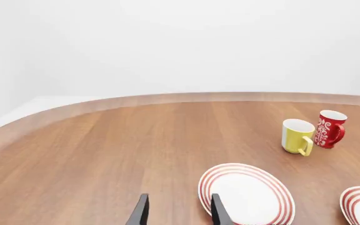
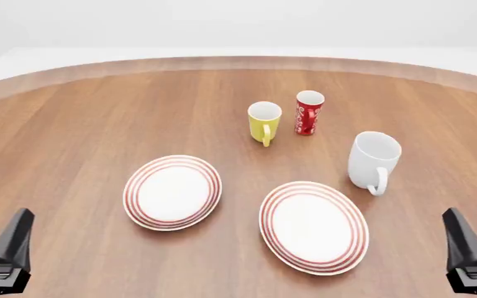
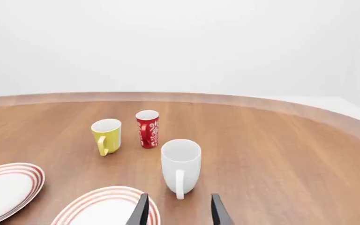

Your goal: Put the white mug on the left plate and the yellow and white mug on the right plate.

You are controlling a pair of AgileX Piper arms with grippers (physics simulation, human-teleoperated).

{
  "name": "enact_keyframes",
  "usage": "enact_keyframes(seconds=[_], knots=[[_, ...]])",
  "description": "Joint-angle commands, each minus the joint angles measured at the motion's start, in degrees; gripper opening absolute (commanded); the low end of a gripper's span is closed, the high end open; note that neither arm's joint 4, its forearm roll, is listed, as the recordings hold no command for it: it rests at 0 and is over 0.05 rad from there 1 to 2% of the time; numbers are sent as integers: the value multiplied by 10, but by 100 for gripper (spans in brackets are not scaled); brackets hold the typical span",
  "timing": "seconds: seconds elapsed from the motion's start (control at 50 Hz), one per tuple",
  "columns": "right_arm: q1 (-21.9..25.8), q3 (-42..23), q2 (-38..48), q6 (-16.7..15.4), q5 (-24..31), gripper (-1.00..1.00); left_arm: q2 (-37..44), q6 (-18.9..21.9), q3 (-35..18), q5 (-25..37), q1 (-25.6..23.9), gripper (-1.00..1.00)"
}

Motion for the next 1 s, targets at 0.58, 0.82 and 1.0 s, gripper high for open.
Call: enact_keyframes(seconds=[0.58, 0.82, 1.0], knots=[[8, 0, 126, -11, -106, 100, 0, 0, 0, 0, 0, 100], [13, 0, 256, -2, -222, 100, 0, 0, 0, 0, 0, 100], [17, 0, 358, -7, -313, 100, 0, 0, 0, 0, 0, 100]])
